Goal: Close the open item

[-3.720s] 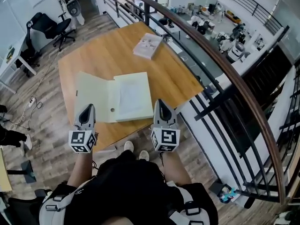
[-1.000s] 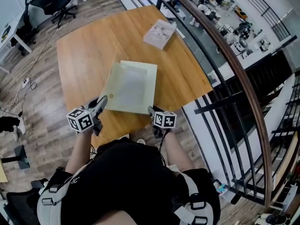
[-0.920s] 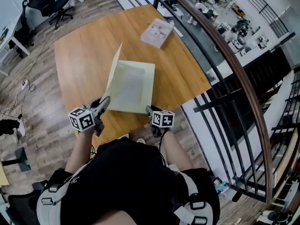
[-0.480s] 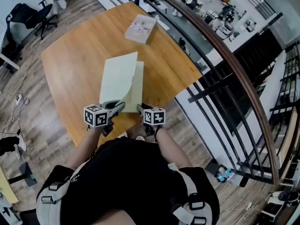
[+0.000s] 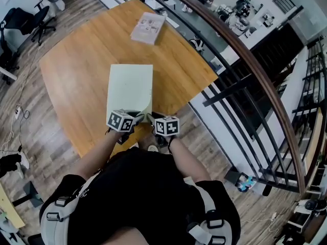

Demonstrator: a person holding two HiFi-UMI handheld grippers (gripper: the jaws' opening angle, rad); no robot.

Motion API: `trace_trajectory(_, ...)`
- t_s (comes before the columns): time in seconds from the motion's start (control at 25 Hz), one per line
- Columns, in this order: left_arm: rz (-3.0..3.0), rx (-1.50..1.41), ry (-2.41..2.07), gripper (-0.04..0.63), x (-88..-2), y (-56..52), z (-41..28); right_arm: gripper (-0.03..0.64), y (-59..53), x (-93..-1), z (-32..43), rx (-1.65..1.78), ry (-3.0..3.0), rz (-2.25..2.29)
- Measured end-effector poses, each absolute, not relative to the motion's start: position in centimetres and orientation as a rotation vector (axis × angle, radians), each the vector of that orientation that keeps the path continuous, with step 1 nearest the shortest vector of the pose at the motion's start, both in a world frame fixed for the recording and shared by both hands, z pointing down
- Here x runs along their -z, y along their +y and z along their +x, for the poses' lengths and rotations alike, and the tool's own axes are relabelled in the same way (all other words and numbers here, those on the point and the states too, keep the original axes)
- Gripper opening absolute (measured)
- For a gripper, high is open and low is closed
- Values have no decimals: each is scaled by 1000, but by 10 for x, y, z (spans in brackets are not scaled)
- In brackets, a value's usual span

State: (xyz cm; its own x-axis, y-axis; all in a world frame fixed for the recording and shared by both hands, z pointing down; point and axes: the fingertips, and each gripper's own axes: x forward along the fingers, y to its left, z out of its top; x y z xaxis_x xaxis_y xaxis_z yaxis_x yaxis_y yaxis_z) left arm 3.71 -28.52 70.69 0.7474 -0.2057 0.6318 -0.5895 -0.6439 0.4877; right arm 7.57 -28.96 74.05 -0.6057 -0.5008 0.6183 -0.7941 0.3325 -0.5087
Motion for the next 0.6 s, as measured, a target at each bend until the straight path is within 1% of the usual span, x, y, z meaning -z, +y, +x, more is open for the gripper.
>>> trace_trajectory(0.08,2247,-810,-574,74,-715,-284,40,107,-289,-741,73,-1155,-2249,1142)
trace_trajectory(0.16,2258,-876,-531,107,-719,-282,43,109,-289,-742,72,-1151,-2249,1136)
trace_trajectory(0.32,2256,-871,-431,137,-719,-278,47,107,-288,-740,74,-1117,-2269,1113)
trace_trajectory(0.36,2268,-880,-390,160,-718,-273,50,107,-287,-739,76,-1080,-2264,1112)
trace_trajectory(0.4,2289,-905,-350,209,-717,-268,53,106,-284,-737,80,-1029,-2249,1124)
trace_trajectory(0.44,2314,-942,-324,232,-717,-264,56,93,-282,-734,87,-969,-2225,1152)
trace_trajectory(0.48,2335,-980,-315,232,-719,-262,57,14,-280,-731,95,-914,-2201,1192)
trace_trajectory(0.6,2343,-985,-332,232,-725,-264,52,5,-279,-714,112,-854,-2210,1298)
